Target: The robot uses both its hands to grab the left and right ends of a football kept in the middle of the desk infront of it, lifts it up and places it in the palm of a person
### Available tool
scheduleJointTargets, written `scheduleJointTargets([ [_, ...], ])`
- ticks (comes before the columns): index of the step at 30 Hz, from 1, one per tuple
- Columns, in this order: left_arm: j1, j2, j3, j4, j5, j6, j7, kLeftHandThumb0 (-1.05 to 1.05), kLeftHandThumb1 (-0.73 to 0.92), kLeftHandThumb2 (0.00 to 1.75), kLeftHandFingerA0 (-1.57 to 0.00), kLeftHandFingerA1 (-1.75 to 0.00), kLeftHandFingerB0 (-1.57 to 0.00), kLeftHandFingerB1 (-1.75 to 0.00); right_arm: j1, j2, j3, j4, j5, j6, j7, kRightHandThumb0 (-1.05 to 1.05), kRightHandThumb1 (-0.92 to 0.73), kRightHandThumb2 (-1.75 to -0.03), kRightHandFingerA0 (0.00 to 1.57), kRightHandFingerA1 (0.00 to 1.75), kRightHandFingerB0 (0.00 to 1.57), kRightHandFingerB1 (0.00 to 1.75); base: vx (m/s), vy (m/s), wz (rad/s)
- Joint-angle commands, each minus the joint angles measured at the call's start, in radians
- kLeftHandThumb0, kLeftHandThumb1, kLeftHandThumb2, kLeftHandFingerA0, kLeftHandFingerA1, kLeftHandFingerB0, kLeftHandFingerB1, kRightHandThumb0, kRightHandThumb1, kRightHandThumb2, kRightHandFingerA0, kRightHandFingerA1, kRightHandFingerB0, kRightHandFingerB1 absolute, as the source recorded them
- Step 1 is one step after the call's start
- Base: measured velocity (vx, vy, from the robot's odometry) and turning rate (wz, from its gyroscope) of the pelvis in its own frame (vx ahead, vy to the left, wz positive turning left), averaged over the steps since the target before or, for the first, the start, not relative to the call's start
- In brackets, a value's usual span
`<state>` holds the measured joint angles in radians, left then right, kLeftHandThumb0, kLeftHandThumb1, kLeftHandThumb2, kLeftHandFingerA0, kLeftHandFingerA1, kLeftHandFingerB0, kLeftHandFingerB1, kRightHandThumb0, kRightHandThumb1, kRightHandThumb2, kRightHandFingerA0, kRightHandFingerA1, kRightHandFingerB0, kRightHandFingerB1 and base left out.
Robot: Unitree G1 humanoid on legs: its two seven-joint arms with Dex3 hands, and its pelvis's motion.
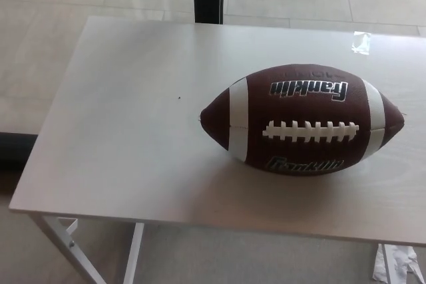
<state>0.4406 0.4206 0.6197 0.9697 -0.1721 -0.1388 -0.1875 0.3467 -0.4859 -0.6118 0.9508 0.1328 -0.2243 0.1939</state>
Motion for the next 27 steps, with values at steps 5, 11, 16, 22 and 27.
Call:
scheduleJointTargets([
  [5,0.008,0.027,0.078,0.046,-0.107,-0.089,-0.1,-0.67,0.43,0.83,-0.58,-0.65,-0.39,-0.5,-0.043,-0.063,-0.083,0.115,0.115,-0.093,0.097,-0.6,-0.56,-0.58,0.44,0.4,0.25,0.32,0.0,0.0,0.0],
  [11,-0.02,0.008,0.234,0.015,-0.289,-0.024,-0.181,-0.71,0.53,0.57,-0.53,-0.54,-0.53,-0.4,-0.07,-0.059,-0.131,0.116,0.185,-0.059,0.104,-0.61,-0.61,-0.59,0.92,1.08,0.25,0.33,0.0,0.0,0.0],
  [16,-0.072,0.033,0.331,-0.042,-0.369,0.016,-0.176,-0.79,0.64,0.6,-0.5,-0.51,-0.22,-0.4,-0.072,-0.059,-0.216,-0.004,0.263,0.018,0.059,-0.68,-0.64,-0.6,0.6,0.51,0.27,0.32,0.0,0.0,0.0],
  [22,-0.081,0.082,0.35,-0.239,-0.414,0.18,-0.211,-0.81,0.75,0.63,-0.39,-0.53,-0.28,-0.39,-0.093,-0.069,-0.327,-0.176,0.331,0.076,-0.003,-0.74,-0.58,-0.9,0.54,0.56,0.14,0.42,0.0,0.0,0.0],
  [27,-0.165,0.128,0.376,-0.452,-0.492,0.312,-0.135,-0.82,0.82,0.64,-0.4,-0.53,-0.21,-0.44,-0.178,-0.128,-0.356,-0.315,0.348,0.19,-0.038,-0.85,-0.63,-0.96,0.42,0.5,0.16,0.44,0.0,0.0,0.0],
])
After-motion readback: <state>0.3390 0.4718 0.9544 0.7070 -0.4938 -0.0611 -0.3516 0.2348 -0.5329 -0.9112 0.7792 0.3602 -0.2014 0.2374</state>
